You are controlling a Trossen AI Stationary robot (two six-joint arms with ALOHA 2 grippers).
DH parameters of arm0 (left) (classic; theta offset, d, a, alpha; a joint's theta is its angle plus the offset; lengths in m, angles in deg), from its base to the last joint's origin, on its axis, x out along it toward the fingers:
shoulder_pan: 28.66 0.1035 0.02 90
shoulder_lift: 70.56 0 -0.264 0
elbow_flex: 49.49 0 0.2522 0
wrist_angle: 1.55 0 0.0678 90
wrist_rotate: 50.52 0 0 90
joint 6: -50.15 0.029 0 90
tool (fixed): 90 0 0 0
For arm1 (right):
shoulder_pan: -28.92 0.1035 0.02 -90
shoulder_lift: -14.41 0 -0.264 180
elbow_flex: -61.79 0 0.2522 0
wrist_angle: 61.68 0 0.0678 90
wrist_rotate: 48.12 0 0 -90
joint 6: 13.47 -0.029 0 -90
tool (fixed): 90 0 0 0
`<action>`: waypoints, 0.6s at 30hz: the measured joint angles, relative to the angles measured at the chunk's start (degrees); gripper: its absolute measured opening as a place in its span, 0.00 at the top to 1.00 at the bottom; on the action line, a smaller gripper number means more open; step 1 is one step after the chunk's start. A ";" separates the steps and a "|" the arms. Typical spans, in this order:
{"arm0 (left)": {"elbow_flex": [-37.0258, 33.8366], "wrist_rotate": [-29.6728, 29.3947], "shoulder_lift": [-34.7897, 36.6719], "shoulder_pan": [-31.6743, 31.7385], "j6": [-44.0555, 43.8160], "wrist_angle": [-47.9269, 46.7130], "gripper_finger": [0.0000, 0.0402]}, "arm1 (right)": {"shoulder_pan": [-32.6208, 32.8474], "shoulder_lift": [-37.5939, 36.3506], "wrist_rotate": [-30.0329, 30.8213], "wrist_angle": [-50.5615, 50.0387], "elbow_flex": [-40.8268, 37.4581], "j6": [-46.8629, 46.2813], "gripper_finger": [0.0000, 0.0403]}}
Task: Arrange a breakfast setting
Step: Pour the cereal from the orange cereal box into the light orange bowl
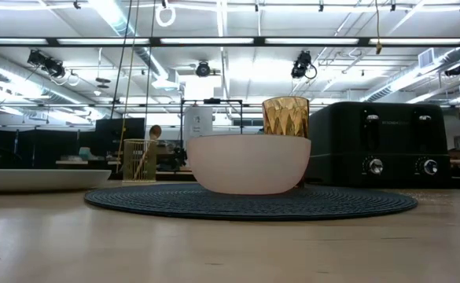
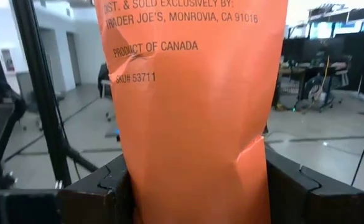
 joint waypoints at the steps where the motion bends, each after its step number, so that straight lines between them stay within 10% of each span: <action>1: -2.23 -0.02 -0.42 0.16 0.88 2.60 0.26 | 0.14 0.11 -0.10 -0.40 -0.04 0.01 0.39; 18: -19.06 19.28 -5.05 4.79 -1.85 38.91 0.12 | 1.98 3.18 -3.46 1.24 -0.07 6.32 0.39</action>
